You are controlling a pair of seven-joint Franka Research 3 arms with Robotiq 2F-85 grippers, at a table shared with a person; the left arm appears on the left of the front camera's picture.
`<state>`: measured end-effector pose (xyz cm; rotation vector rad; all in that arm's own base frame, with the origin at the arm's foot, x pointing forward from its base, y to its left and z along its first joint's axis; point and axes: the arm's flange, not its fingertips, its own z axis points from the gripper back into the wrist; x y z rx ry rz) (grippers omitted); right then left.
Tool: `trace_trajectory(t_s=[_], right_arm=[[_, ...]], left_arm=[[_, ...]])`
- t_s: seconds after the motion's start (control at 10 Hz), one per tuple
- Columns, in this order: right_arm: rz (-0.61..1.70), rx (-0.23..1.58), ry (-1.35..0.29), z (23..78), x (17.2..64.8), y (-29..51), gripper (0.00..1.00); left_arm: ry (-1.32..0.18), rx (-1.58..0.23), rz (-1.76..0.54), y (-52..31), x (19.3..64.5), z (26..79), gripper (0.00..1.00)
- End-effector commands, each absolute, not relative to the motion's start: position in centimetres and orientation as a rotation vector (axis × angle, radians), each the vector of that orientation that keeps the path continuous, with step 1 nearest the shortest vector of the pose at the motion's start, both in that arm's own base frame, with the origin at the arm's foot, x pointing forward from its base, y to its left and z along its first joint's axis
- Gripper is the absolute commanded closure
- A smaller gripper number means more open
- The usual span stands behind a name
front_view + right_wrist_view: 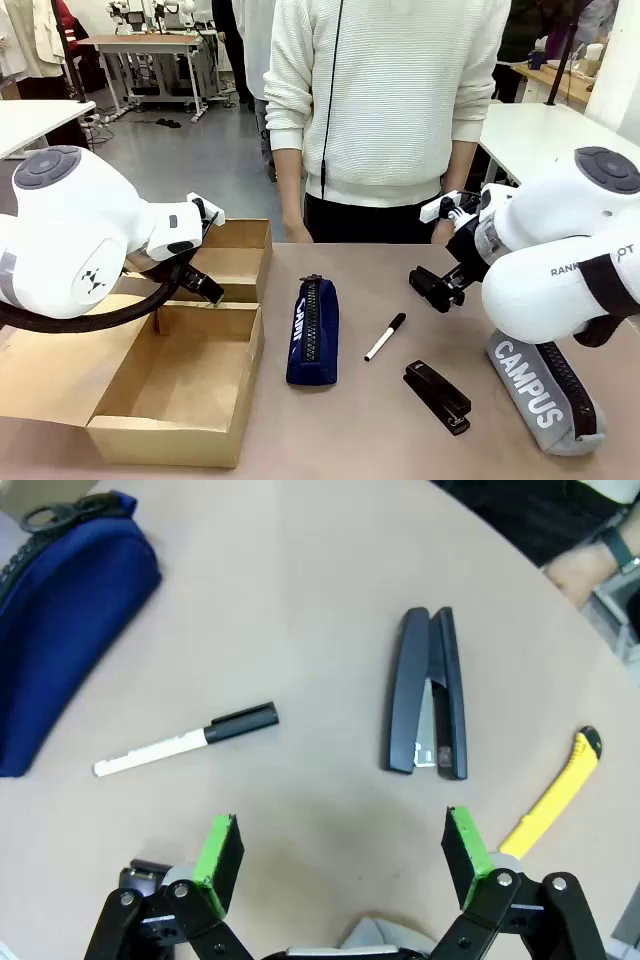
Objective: Place items inside the box.
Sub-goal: Pick up a Pencil pouch or Stapler and place it inside the Mailer Box closest to the robot.
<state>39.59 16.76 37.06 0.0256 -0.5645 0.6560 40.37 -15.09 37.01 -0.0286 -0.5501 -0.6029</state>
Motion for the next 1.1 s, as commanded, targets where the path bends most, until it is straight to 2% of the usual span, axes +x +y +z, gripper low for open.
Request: trace_trajectory(t_s=[0.0, 1.0], right_arm=[[0.656, 0.026, -0.565, 37.06, 39.59, 16.76, 0.00], [0.656, 0.026, -0.565, 37.06, 39.59, 16.76, 0.00]], left_arm=[[-0.550, -0.029, -0.603, -15.09, 40.37, 37.01, 0.00], [-0.550, -0.029, -0.603, -15.09, 40.37, 37.01, 0.00]])
